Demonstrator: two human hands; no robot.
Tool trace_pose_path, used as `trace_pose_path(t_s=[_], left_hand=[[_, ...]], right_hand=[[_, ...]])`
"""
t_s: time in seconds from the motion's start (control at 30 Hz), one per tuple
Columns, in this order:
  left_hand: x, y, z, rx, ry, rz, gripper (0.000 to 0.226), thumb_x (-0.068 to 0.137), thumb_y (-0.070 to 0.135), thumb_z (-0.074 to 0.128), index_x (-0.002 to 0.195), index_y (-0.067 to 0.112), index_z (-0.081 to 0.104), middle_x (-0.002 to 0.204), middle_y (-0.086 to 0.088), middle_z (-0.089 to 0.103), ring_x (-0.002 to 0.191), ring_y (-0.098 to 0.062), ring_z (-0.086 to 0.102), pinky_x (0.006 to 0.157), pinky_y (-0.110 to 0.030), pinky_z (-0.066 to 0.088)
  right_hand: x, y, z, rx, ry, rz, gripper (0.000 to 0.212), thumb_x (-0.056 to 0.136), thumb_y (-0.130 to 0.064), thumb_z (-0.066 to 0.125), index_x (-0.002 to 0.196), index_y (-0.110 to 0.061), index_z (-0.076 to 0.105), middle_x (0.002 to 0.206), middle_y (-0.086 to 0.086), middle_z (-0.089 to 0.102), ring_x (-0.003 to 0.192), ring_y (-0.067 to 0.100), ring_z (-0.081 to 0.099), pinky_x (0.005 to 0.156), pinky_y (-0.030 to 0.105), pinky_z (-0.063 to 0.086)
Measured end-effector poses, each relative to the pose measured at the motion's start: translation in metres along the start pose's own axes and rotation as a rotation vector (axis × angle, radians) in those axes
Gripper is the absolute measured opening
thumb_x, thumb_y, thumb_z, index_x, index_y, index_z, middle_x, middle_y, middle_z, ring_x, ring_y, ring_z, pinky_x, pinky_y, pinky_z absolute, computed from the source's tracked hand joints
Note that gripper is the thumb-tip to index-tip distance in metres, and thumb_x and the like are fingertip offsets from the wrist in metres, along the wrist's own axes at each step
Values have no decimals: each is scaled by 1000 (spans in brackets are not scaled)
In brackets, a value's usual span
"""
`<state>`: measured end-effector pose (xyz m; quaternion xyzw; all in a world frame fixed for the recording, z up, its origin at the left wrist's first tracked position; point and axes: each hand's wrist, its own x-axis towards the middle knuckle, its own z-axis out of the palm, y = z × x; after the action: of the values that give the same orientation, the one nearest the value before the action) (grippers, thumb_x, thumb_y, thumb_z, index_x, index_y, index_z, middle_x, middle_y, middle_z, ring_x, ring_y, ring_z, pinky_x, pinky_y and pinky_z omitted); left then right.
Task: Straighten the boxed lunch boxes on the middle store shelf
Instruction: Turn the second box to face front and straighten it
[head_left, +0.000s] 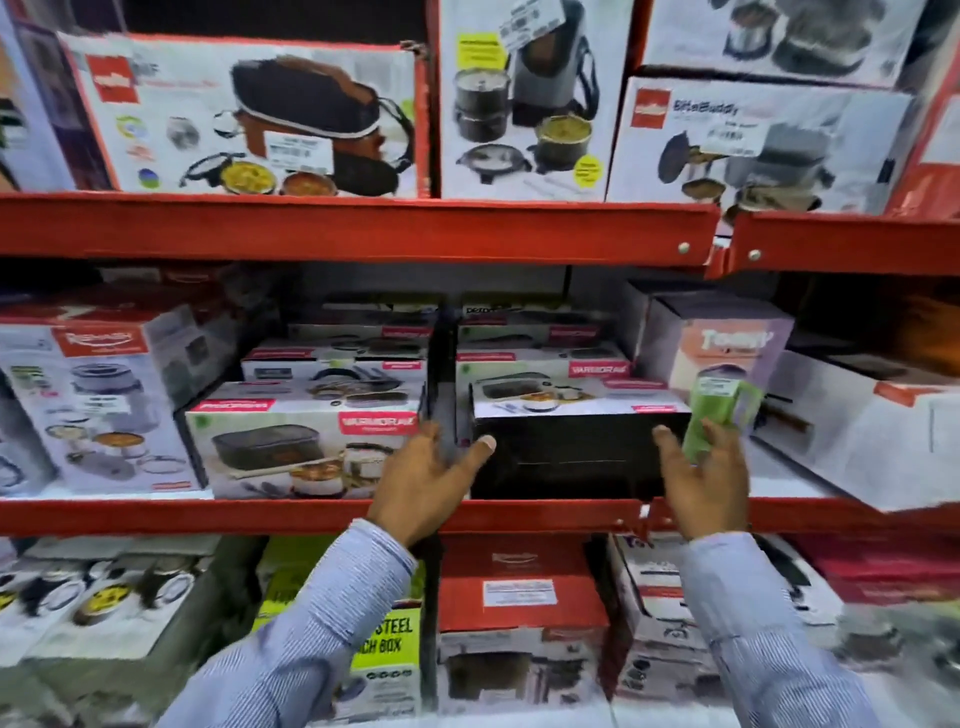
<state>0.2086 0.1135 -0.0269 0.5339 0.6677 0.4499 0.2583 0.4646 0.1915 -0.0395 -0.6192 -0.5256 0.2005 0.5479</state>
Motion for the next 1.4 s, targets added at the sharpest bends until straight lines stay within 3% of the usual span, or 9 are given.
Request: trace_pose_path(t_s=[0.13,0.33,0.5,0.67,0.77,0.93,1.07,1.17,1.4], left_hand=[[6,14,21,-22,64,-120,96,73,77,55,135,5,54,96,-8,74,93,-24,69,93,-40,53],[-9,34,24,-272,246,-1,81,62,90,55,104,21,70,106,-19,76,105,-38,70,99,-61,53],[-16,51,12,-315,370,0,84,77,79,53,85,-4,54,84,-30,62,84,-47,63,90,-58,54],[-14,38,16,-307,363,-60,10,91,11,63,100,6,65,96,-17,73,89,-29,67,89,-46,56],[-10,24,22,-195,312,-21,47,83,-10,63,127,6,61,115,-8,72,98,-16,69,91,-30,59],[-6,0,42,-17,337,7,51,78,-18,56,119,13,56,104,6,68,90,-9,68,73,-5,52],[-5,-16,52,82,370,12,43,78,-13,56,117,4,54,111,-13,73,99,-29,72,90,-38,59],[-4,-24,54,97,359,-14,38,79,-11,58,115,2,53,108,-18,74,99,-33,72,92,-47,59],[-1,-28,49,-45,293,18,55,84,-2,69,135,9,52,117,2,65,105,-11,64,95,-21,52]], right_hand=[[21,-2,-11,137,-217,112,62,87,-40,64,139,-11,47,139,12,57,128,26,53,104,24,32],[39,0,-38,321,-297,88,43,75,-56,59,102,-24,67,111,7,73,104,26,67,93,44,53],[57,2,-50,341,-318,115,66,67,-69,59,89,-8,65,91,13,76,92,34,71,86,51,56],[57,18,-41,406,-396,49,15,81,-21,70,93,-30,69,96,-6,74,92,15,70,68,18,55],[54,31,-31,335,-399,53,35,74,2,74,101,-17,64,97,3,71,85,10,65,63,10,52],[48,42,-12,177,-447,94,53,65,11,77,106,-15,57,102,7,67,88,18,65,80,25,53],[40,48,-3,39,-409,102,50,63,5,80,101,-18,56,87,0,65,67,-4,55,50,-3,37],[38,52,-2,13,-395,89,47,63,3,80,97,-20,57,88,-1,67,70,6,61,60,4,41],[36,51,-4,110,-368,42,46,70,6,76,106,-16,60,103,7,73,93,21,70,92,38,55]])
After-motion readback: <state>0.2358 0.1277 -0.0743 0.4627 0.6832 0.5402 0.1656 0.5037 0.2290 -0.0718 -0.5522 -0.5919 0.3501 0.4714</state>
